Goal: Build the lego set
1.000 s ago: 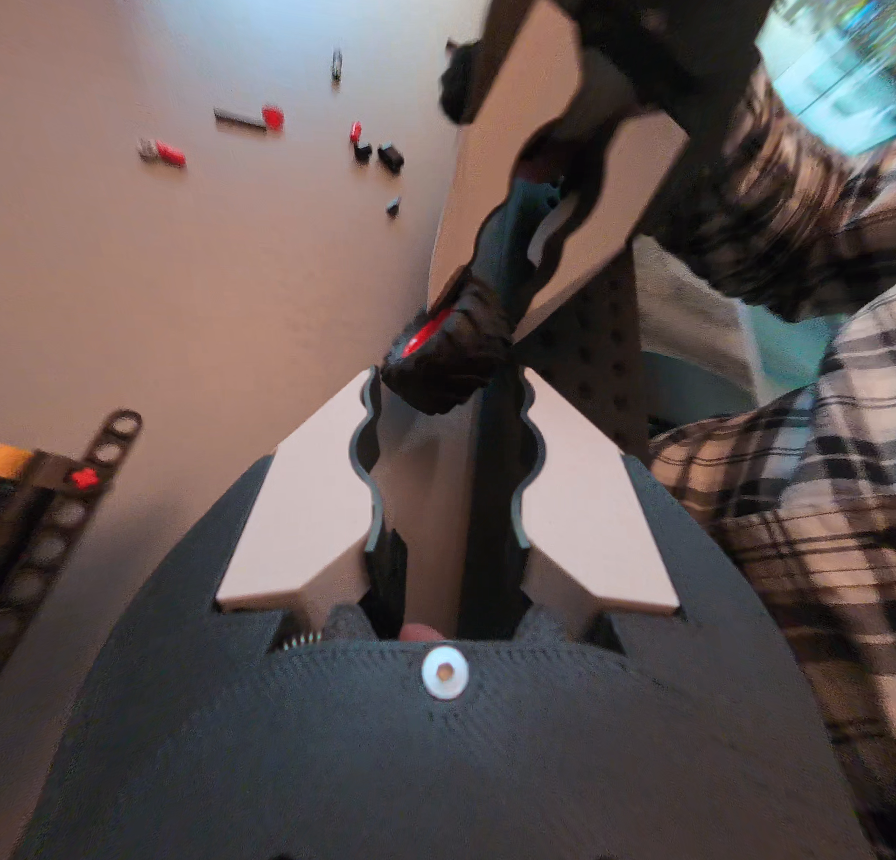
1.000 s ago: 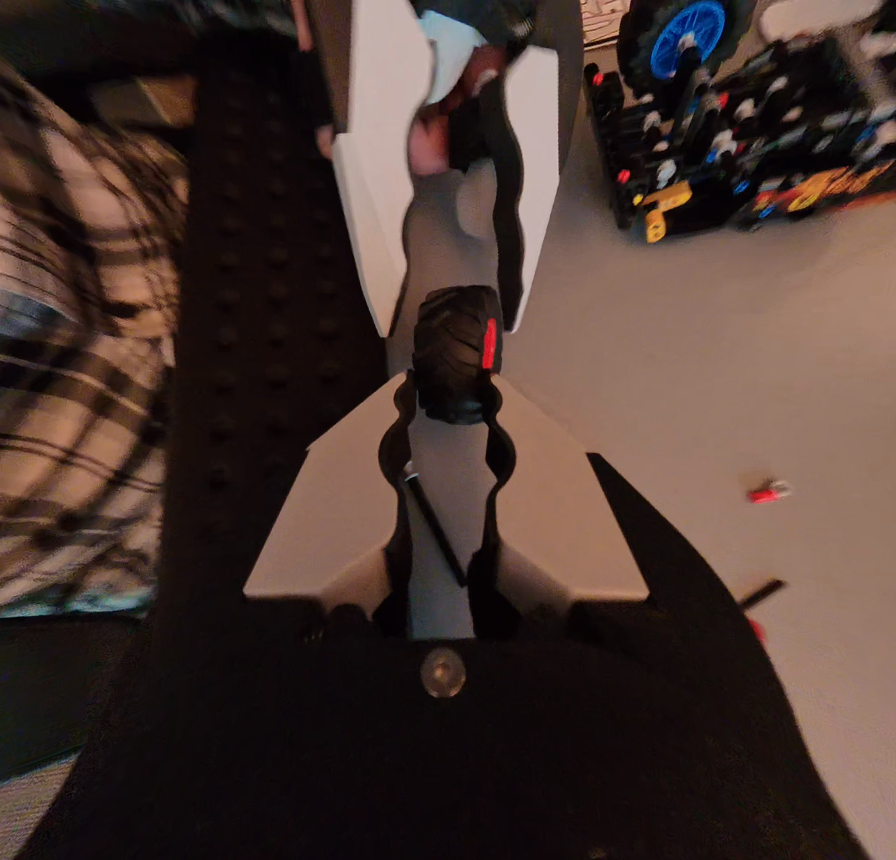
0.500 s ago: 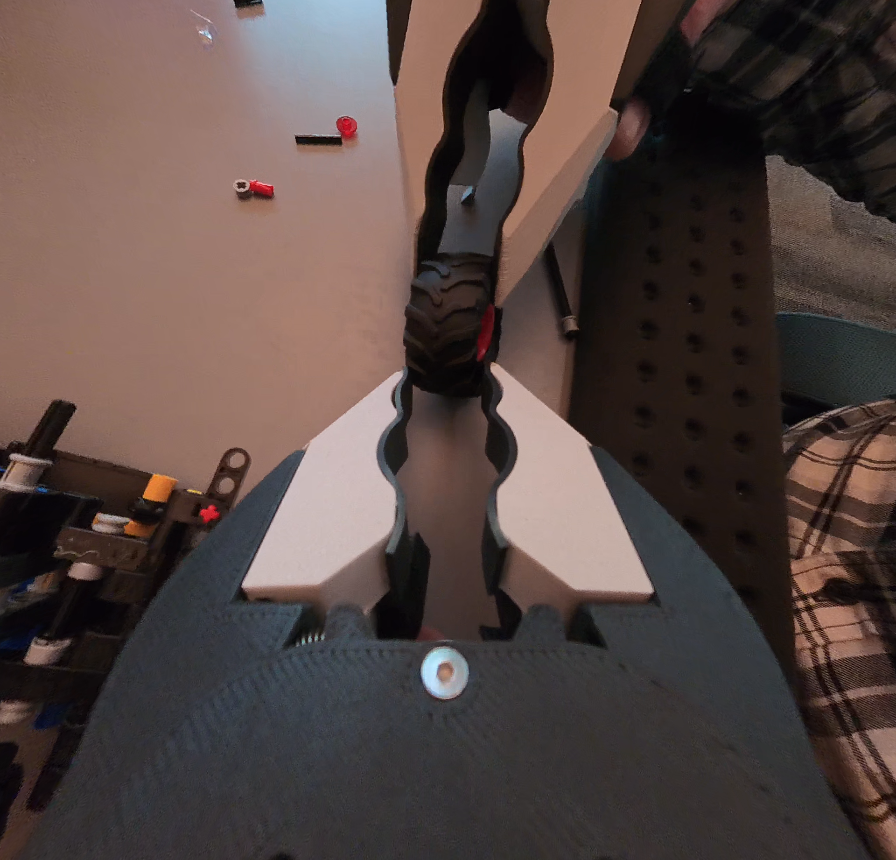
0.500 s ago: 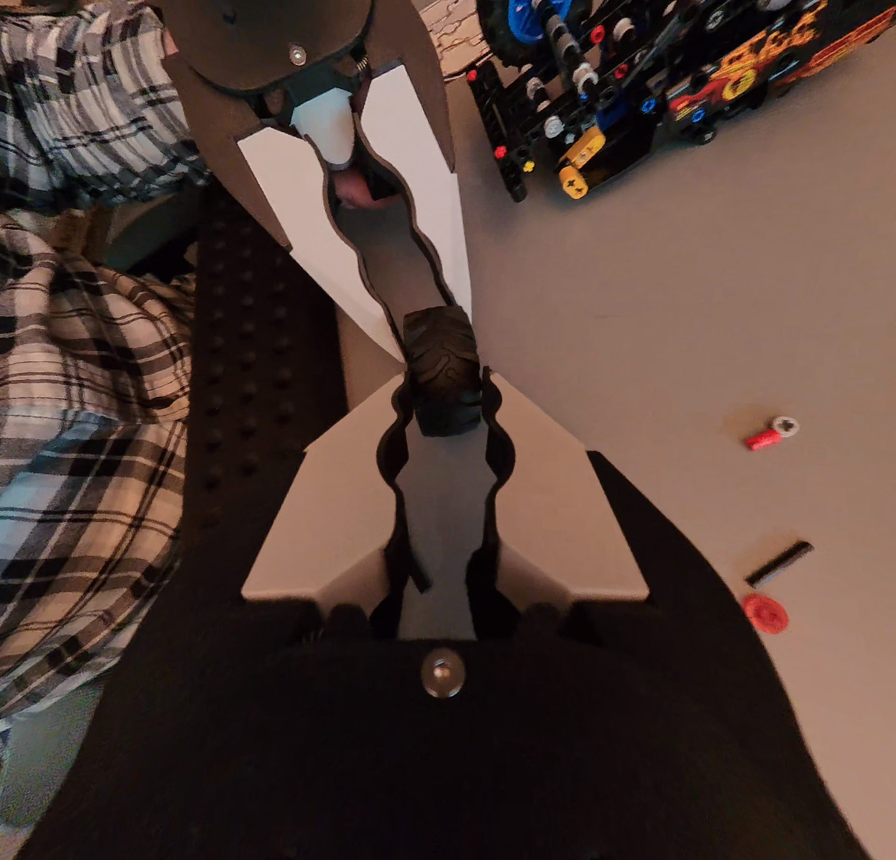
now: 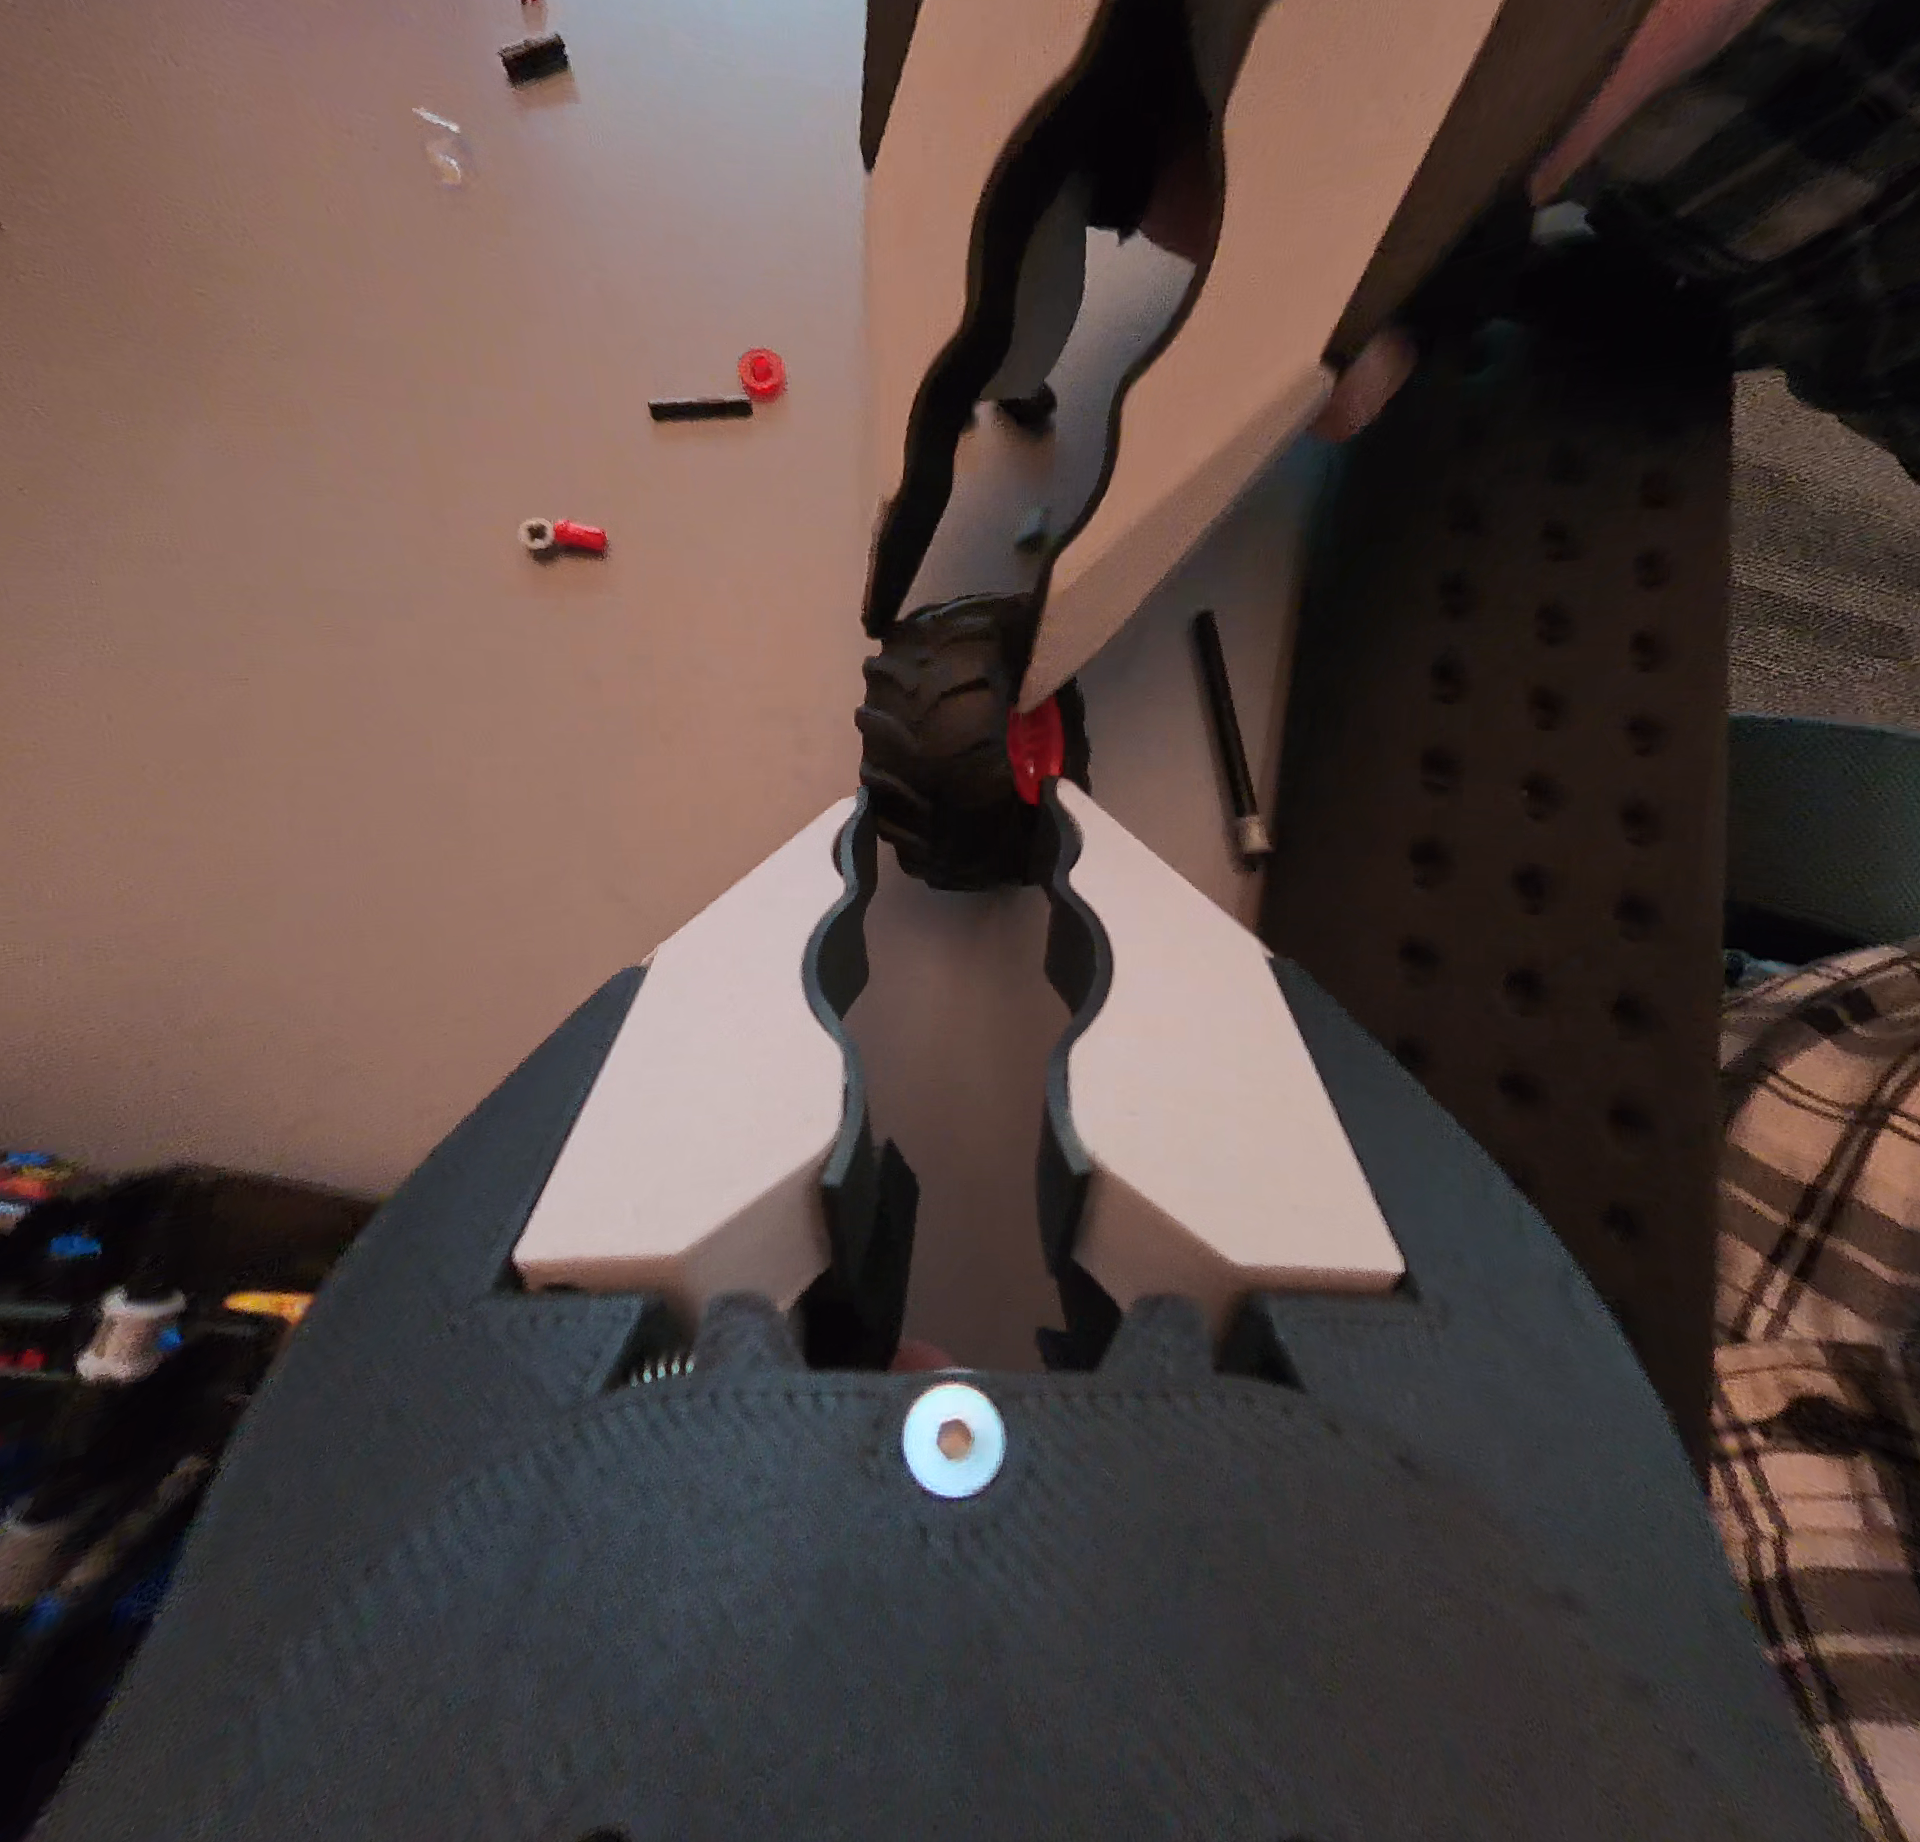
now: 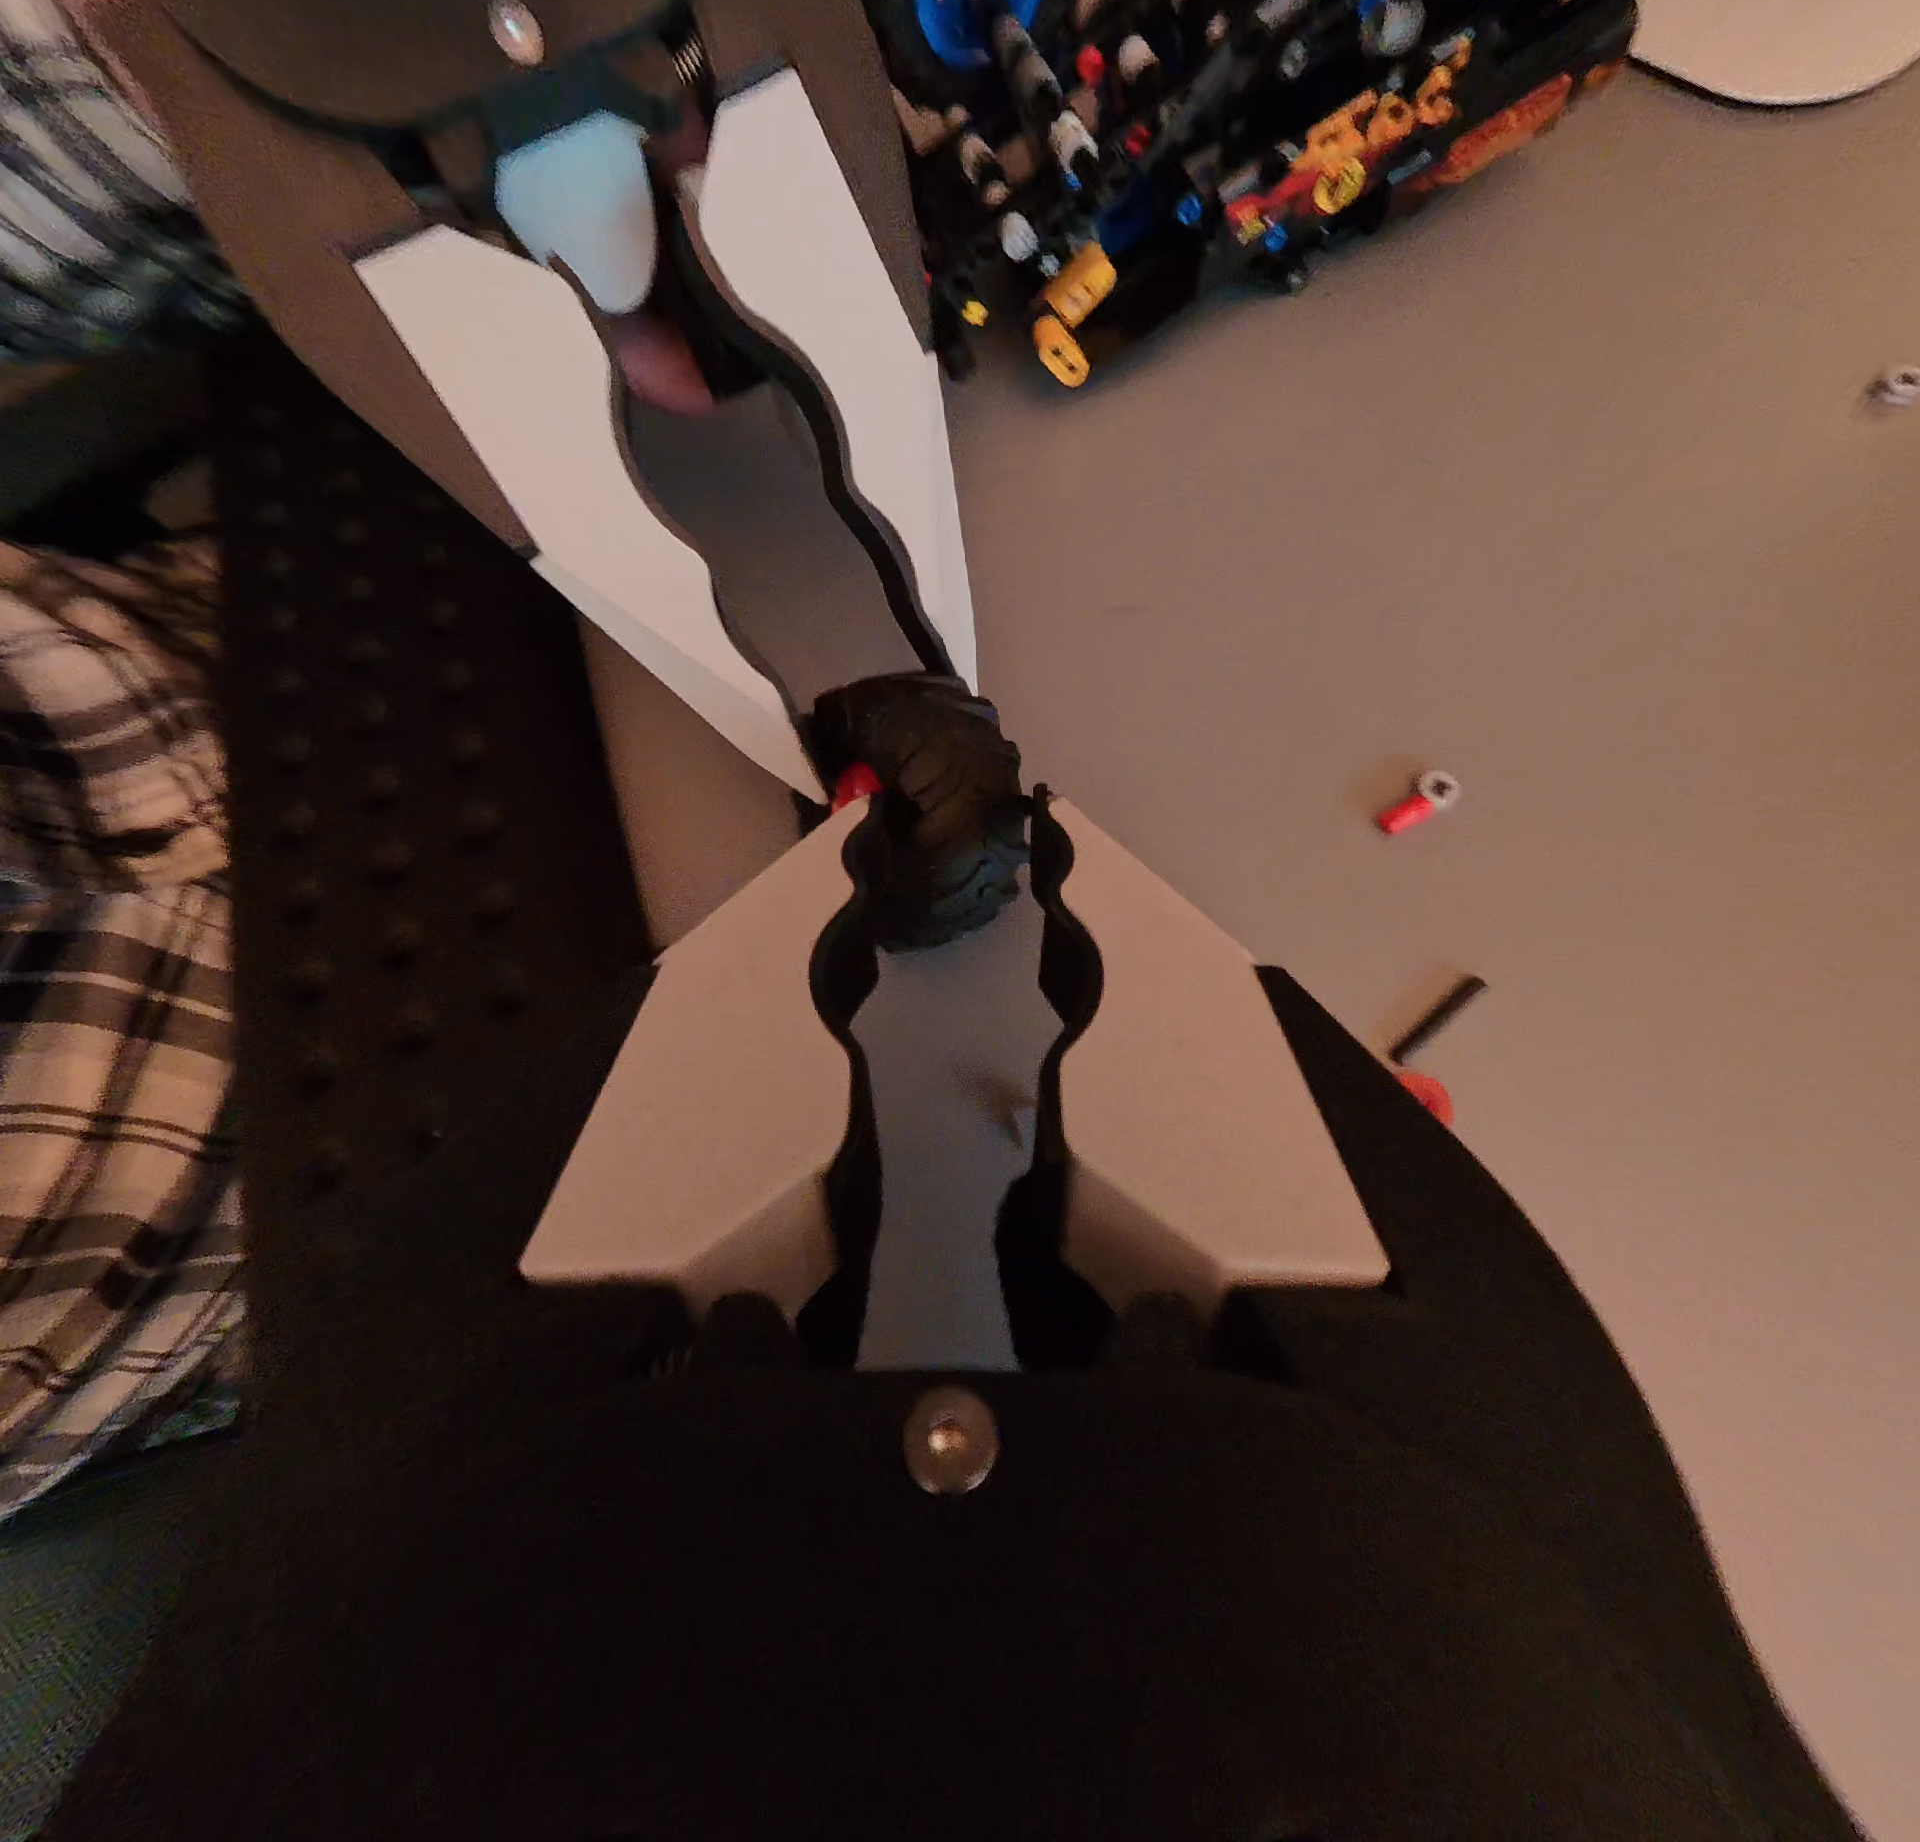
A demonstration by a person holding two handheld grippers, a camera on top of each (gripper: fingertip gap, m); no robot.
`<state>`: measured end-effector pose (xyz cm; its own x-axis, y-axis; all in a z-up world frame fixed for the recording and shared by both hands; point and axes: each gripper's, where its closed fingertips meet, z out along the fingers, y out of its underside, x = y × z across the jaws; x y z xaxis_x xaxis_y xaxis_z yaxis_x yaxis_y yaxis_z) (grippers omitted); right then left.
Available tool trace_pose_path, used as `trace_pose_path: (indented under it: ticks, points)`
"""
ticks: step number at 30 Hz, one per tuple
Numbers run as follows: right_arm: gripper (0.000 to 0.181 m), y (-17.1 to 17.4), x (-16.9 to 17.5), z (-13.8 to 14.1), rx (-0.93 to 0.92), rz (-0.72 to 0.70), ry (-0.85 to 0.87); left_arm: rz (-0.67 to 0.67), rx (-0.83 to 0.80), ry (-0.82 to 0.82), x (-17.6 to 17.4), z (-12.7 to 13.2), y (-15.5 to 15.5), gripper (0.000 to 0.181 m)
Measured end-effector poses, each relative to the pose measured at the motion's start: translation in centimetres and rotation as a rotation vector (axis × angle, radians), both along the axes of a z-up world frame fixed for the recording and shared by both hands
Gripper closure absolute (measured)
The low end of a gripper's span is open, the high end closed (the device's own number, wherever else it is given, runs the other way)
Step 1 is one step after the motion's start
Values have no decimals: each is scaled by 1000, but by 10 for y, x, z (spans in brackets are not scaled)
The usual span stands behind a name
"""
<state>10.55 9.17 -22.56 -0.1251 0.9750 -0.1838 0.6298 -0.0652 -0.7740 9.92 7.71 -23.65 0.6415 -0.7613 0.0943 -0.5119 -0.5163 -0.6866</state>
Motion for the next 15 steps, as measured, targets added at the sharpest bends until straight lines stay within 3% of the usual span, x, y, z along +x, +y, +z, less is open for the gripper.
trace_pose_path:
  ticks: [7, 15]
  points:
    - [158, 18, 6, -13, 10, -45, -93, 41, -20, 105, 6, -7, 23, 147]
    - [163, 20, -6, -9, -108, -28, -53, 133, -81, -40, -1, -11, 21, 147]
